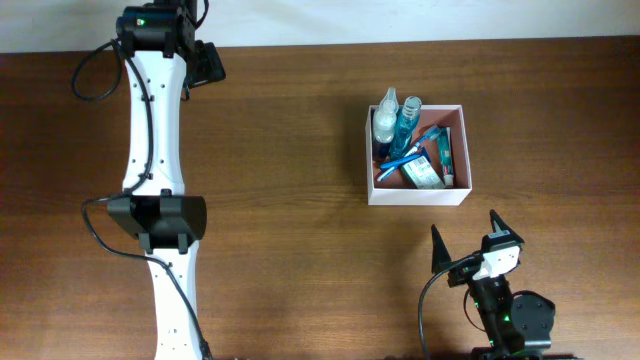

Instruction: Pack container

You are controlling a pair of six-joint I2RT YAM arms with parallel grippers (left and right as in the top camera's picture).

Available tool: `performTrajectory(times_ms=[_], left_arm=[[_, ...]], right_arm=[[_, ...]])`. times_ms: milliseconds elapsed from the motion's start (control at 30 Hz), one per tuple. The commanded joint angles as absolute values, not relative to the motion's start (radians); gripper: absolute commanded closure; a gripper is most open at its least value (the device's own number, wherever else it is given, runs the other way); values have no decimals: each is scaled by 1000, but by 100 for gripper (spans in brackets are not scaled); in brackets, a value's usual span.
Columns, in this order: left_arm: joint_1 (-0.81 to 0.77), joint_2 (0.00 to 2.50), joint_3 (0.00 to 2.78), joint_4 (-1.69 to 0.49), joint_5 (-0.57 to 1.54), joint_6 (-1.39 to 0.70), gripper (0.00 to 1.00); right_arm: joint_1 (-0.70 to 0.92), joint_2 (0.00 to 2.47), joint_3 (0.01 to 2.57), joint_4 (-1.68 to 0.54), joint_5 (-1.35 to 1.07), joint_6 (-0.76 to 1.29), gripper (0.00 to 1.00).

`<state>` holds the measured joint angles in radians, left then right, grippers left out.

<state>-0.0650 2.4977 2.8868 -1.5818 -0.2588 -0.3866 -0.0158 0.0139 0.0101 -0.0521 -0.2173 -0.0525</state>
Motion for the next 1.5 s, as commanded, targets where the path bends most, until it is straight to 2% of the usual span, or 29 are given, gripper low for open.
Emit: performTrajectory(times_ms=[0,533,733,867,1133,1467], left_arm=[[-63,2502,2884,-1580,-255,-397,0],[-74,2492,2884,-1581,-255,-396,1],[-110,2354,2777,-1562,-309,-396,1],[-119,2130,2465,-1351,-345,-388,0],[-122,1557,1631,-760,-344,-174,0],[-122,950,926,-410,-271,2,1]], right_arm=[[-5,4,6,-58,-205,-52,1],[-5,4,6,-58,-205,-52,1],[-5,4,6,-58,-205,-52,1],[-5,4,6,-58,-205,-52,1],[-5,3,6,-58,-205,-52,1],[-5,4,6,-58,-205,-52,1]])
